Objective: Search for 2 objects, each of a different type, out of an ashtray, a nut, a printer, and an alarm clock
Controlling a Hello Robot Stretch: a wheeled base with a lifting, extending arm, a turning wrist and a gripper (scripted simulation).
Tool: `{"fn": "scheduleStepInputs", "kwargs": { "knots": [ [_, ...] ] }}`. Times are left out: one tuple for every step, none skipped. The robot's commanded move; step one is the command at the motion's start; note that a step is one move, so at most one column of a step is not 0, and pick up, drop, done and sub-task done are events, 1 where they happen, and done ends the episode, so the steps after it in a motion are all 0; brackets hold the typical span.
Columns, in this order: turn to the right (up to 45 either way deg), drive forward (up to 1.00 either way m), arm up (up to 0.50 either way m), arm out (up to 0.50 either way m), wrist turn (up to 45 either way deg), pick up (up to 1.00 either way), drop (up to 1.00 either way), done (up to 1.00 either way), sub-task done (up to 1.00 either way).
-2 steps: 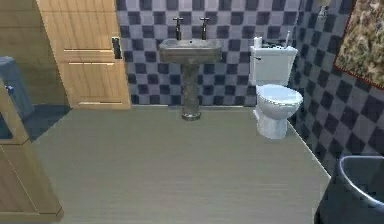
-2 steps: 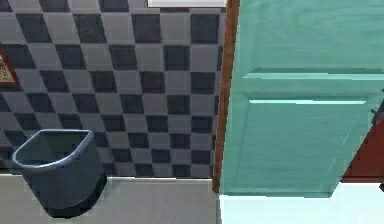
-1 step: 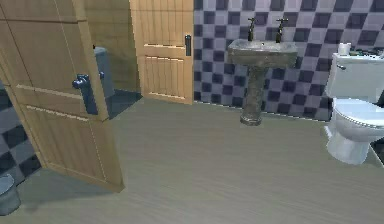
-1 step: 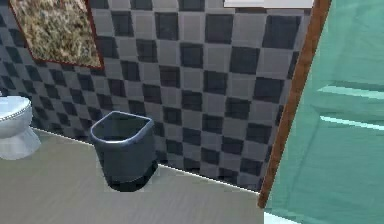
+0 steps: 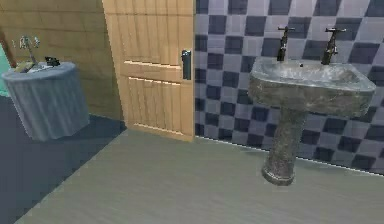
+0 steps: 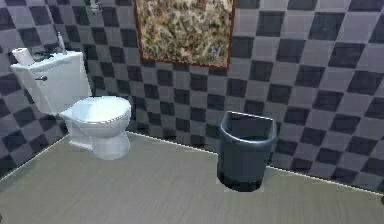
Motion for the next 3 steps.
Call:
{"fn": "scheduleStepInputs", "kwargs": {
  "knots": [
    [-3.0,0.0,0.0,0.0,0.0,0.0,0.0,0.0,0.0],
    [0.0,0.6,0.0,0.0,0.0,0.0,0.0,0.0,0.0],
    [-45.0,0.0,0.0,0.0,0.0,0.0,0.0,0.0,0.0]
  ]
}}
